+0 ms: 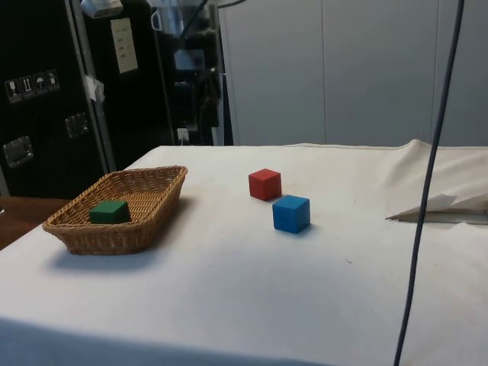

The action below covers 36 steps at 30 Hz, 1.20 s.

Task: Pick up exactly two blocks and place them into the basket.

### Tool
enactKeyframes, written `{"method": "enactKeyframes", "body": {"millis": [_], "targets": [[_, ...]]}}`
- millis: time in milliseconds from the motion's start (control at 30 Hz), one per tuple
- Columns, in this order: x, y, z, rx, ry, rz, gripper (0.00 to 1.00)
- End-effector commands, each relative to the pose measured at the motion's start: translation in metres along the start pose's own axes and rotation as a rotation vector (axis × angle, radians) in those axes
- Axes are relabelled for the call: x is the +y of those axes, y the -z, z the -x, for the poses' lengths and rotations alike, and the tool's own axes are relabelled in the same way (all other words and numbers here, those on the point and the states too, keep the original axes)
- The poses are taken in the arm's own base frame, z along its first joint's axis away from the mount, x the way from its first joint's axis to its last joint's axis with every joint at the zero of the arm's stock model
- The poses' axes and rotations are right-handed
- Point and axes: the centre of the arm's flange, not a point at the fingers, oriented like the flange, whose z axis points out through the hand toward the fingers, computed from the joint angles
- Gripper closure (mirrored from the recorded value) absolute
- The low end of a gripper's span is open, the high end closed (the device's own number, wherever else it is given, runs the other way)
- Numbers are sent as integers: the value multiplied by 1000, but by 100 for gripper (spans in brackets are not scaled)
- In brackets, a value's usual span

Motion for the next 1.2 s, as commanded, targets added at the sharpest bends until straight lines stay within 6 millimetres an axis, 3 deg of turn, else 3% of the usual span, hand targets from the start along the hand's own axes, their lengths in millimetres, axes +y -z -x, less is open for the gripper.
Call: {"method": "enactKeyframes", "body": {"millis": [0, 733, 1167], "targets": [[1, 1, 4, 9, -2, 5, 0], [5, -22, 62, -37, -35, -25, 0], [2, -42, 84, -59, -73, -32, 0]]}}
